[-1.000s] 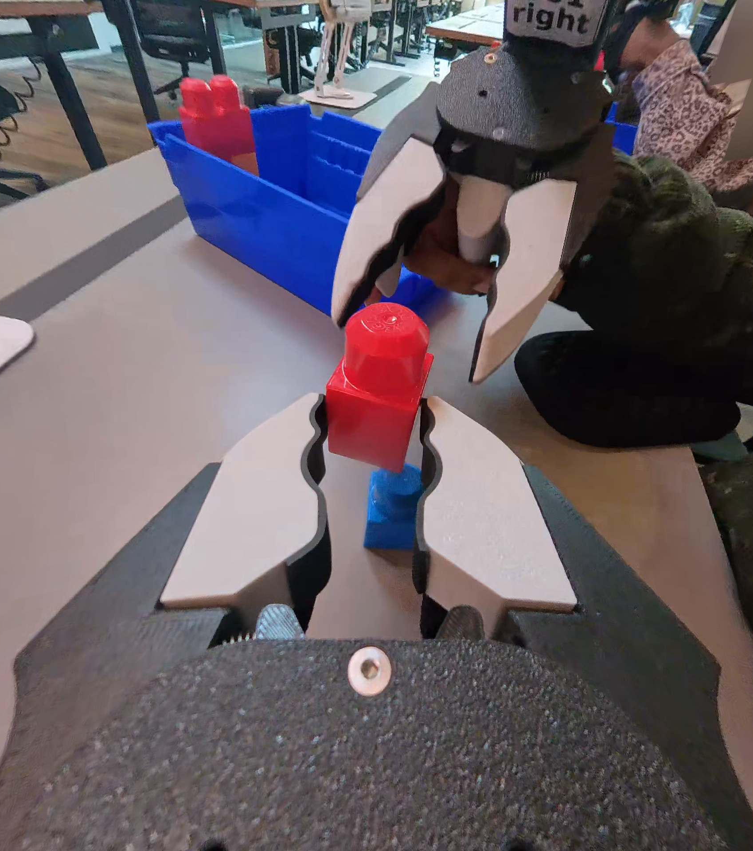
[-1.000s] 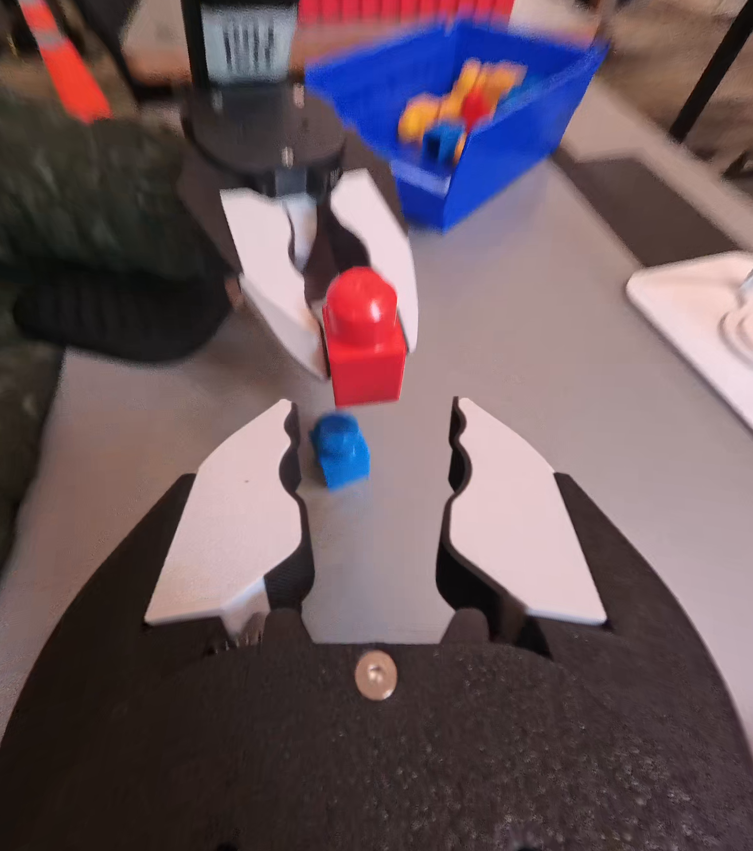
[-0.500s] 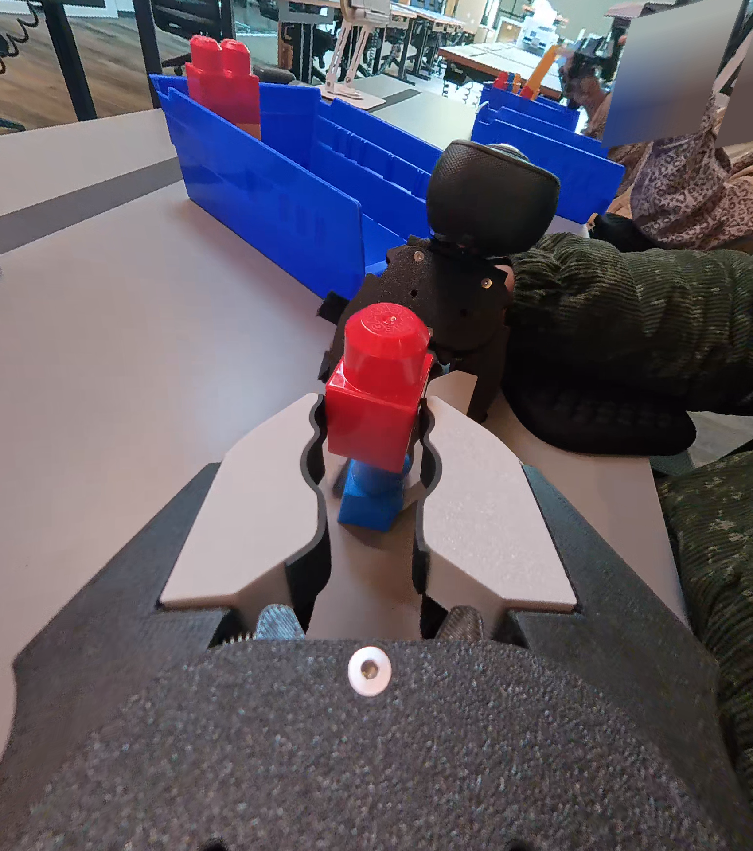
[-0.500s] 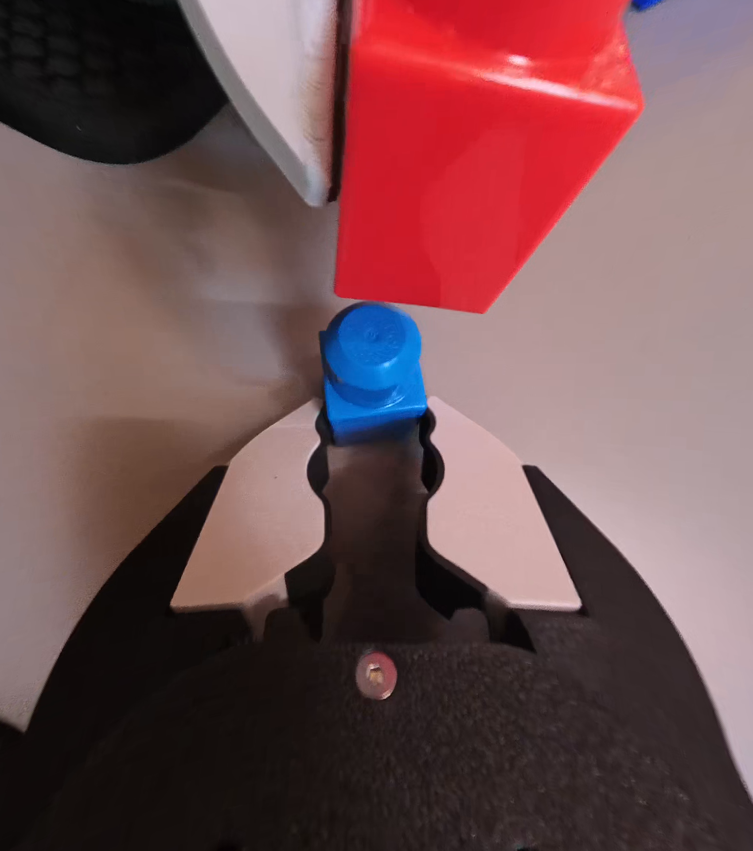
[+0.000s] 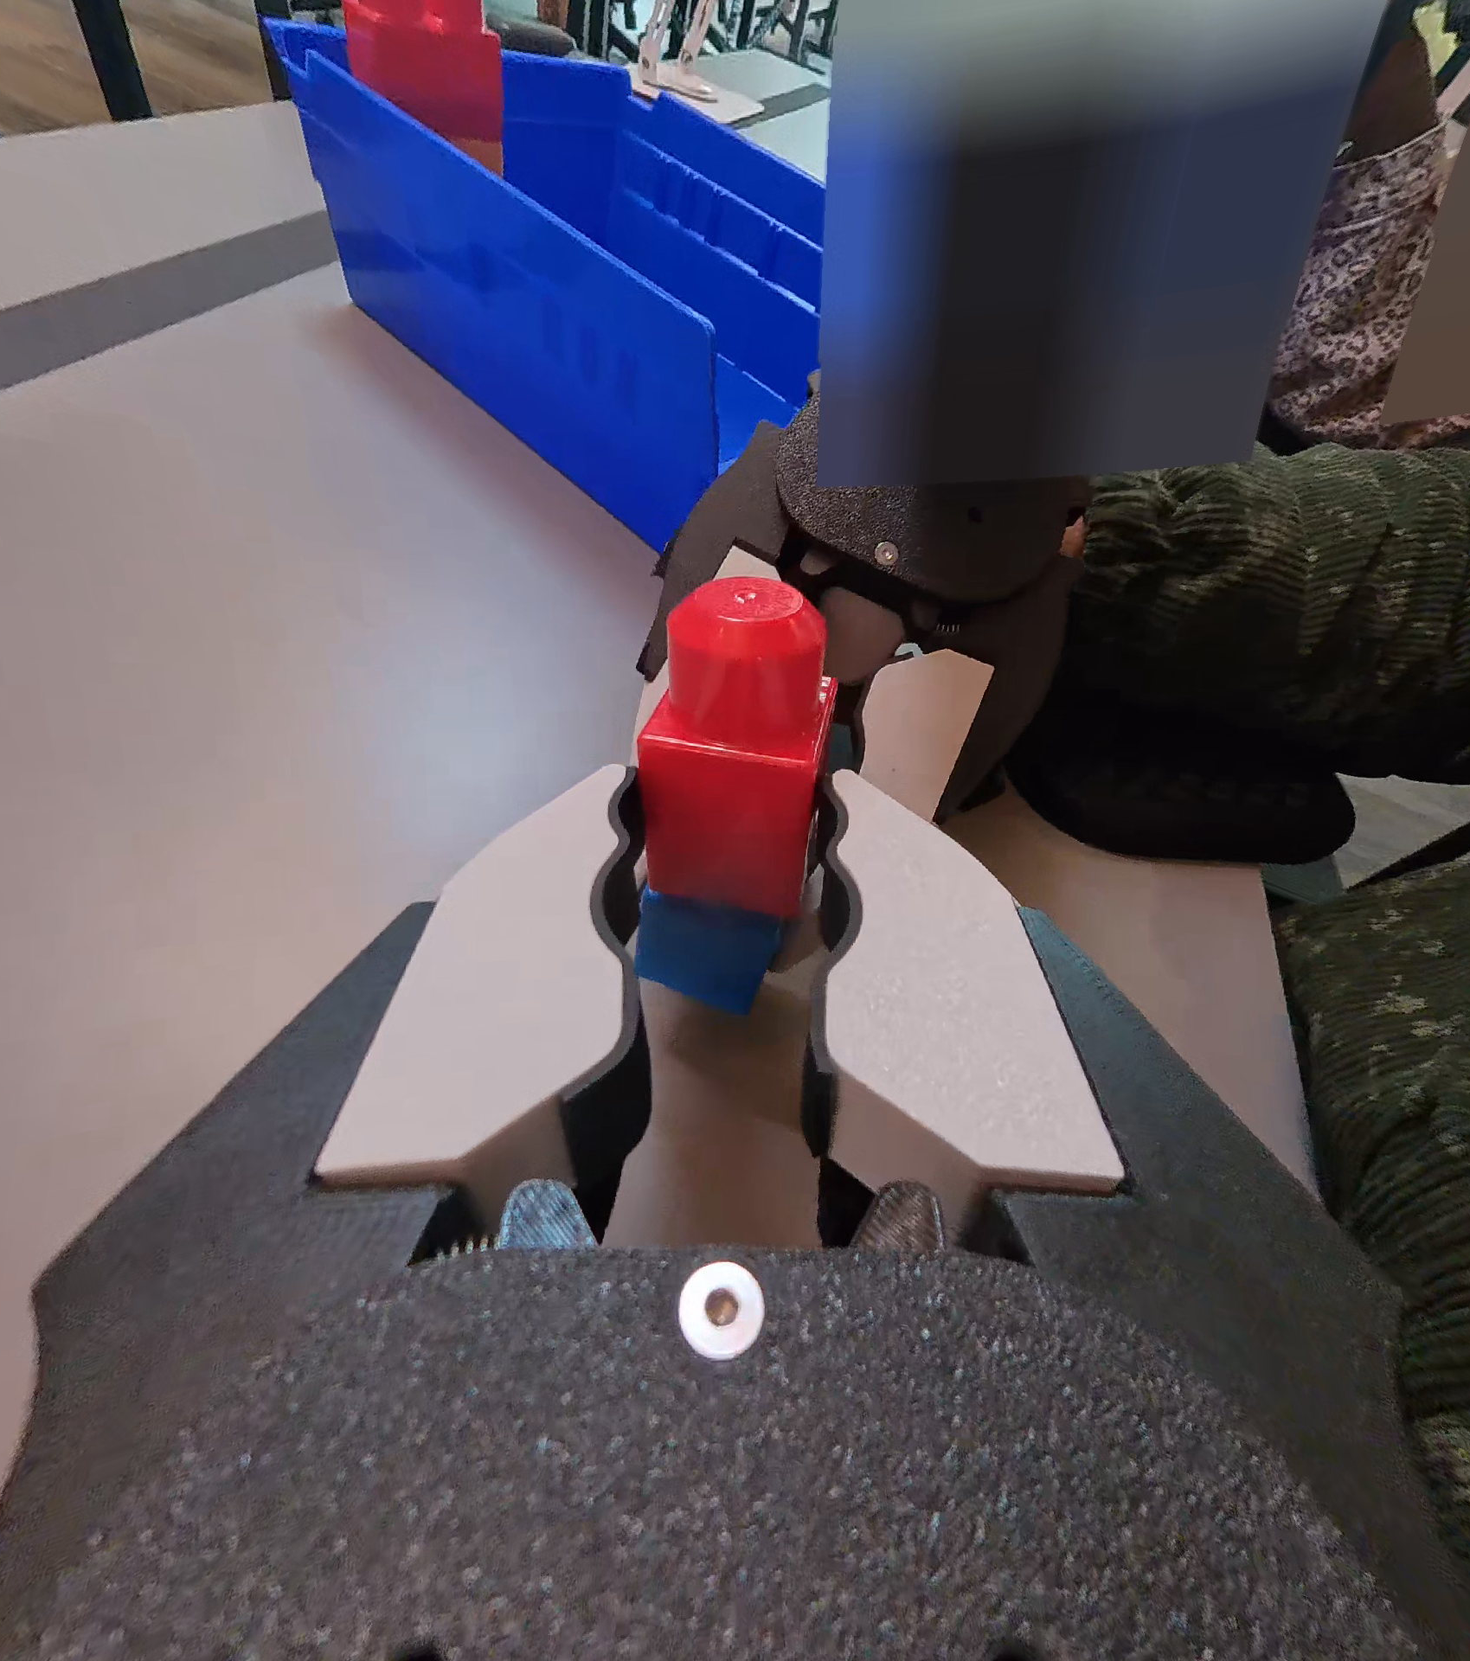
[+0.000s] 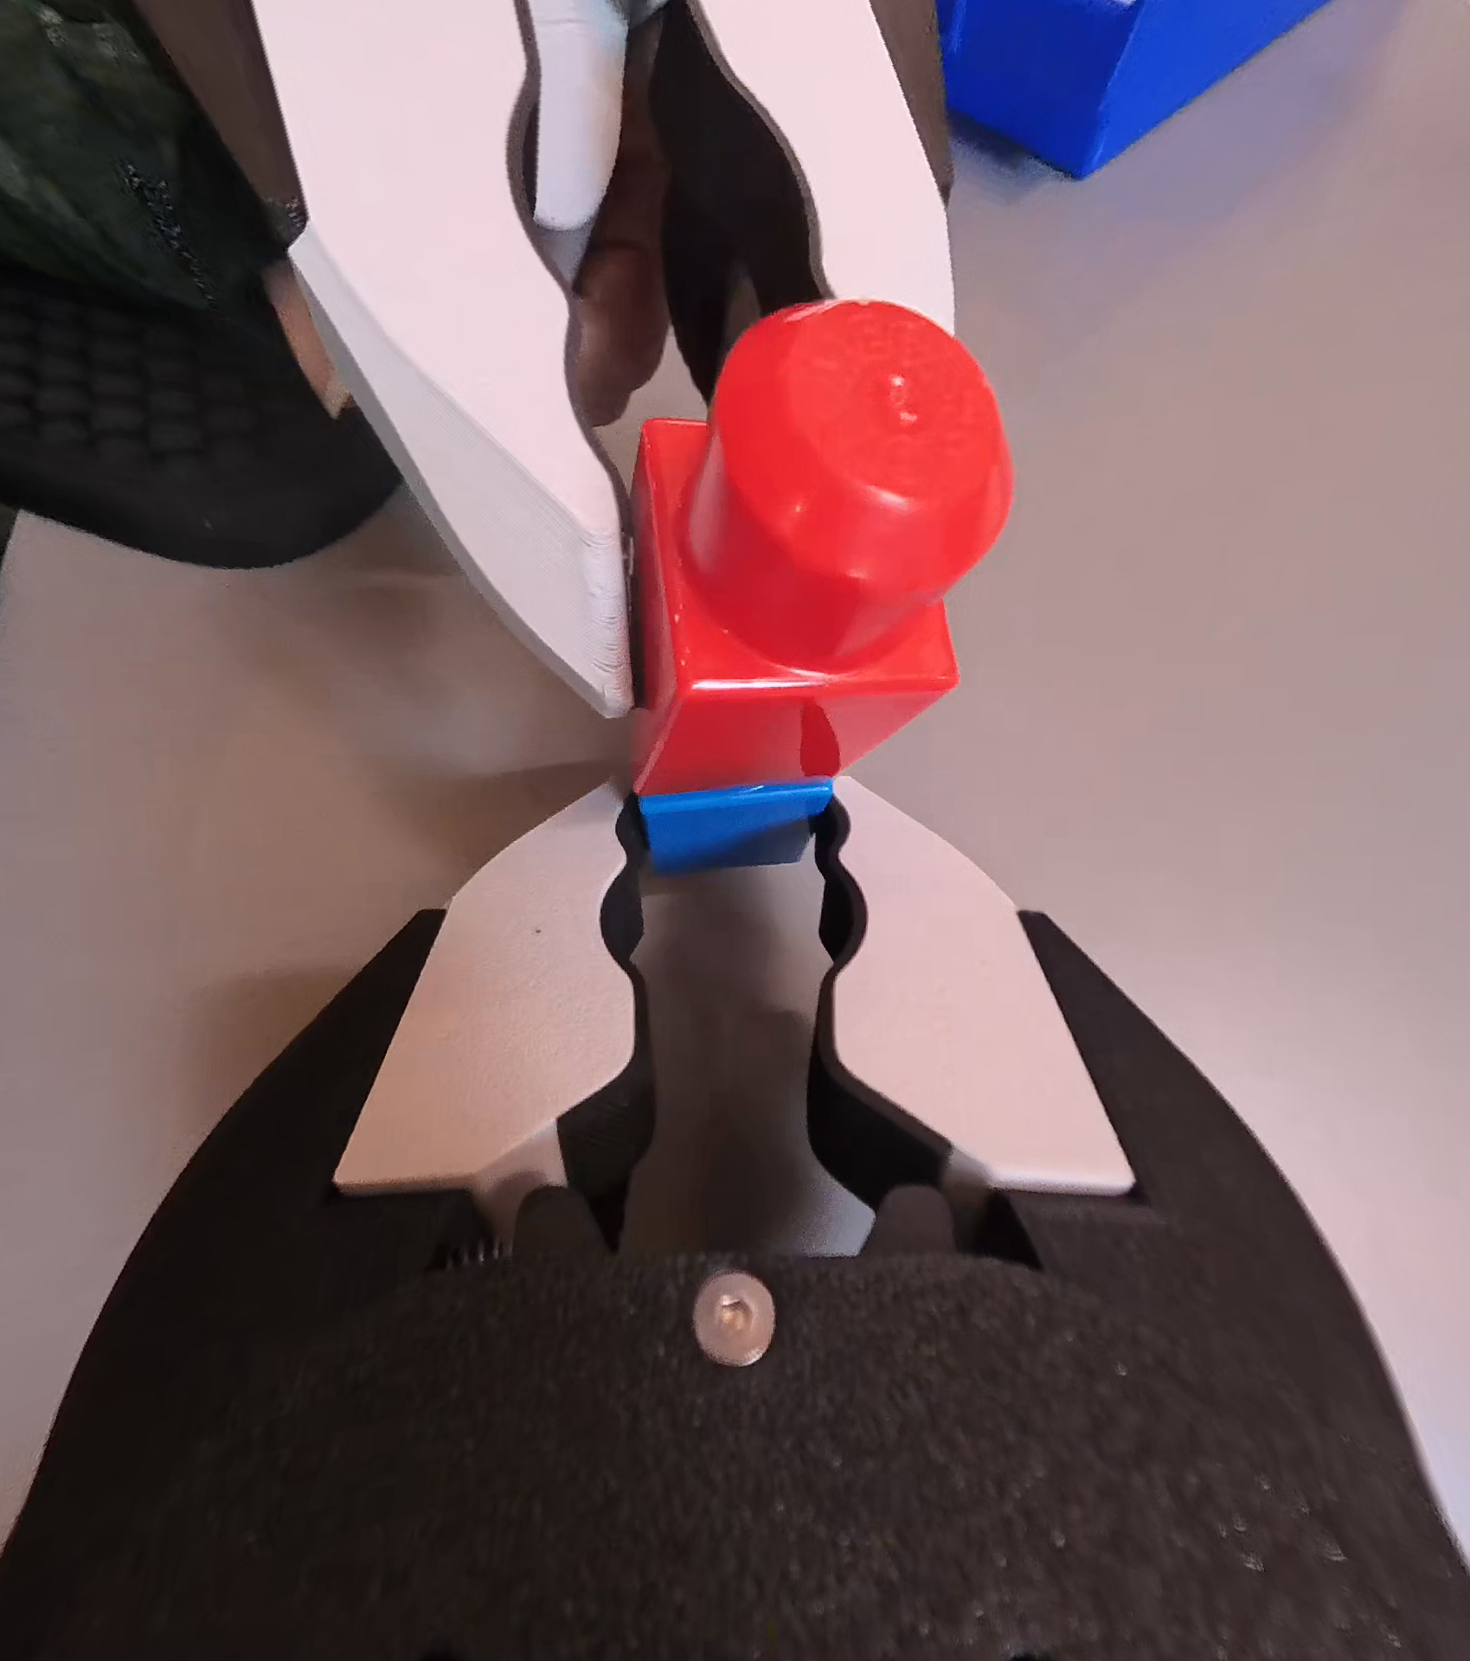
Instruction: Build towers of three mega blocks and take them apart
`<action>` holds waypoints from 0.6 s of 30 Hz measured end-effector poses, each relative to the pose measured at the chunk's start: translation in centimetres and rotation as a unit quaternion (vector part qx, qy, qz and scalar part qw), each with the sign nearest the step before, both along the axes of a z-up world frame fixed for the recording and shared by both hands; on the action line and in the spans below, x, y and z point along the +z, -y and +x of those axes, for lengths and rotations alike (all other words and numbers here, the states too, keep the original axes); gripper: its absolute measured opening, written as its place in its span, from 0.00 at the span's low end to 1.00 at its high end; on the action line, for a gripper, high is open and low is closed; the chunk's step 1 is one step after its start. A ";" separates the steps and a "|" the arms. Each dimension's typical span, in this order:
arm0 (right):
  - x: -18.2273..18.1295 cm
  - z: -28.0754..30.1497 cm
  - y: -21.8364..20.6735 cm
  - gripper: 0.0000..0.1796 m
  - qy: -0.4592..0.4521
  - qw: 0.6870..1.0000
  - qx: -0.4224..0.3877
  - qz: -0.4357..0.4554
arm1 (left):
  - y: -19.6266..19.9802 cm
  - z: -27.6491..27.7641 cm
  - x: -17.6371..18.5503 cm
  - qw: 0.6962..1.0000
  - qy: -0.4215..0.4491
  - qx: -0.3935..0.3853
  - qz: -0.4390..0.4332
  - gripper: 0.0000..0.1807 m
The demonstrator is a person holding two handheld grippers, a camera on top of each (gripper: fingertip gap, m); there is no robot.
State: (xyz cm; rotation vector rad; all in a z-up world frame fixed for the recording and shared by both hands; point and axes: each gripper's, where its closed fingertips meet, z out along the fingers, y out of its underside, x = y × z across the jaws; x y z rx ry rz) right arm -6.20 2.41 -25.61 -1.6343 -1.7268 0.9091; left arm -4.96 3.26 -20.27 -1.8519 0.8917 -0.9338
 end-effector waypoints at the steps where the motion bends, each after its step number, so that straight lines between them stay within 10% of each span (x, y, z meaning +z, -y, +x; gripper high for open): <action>1: 0.2 -0.1 0.1 0.20 -0.007 1.000 -0.003 -0.004 | 0.0 -0.1 0.3 1.000 0.009 -0.003 -0.003 0.20; 18: 5.5 -1.1 1.4 0.20 -0.162 0.976 -0.001 -0.149 | 0.5 -0.4 4.4 0.989 0.139 -0.018 0.036 0.20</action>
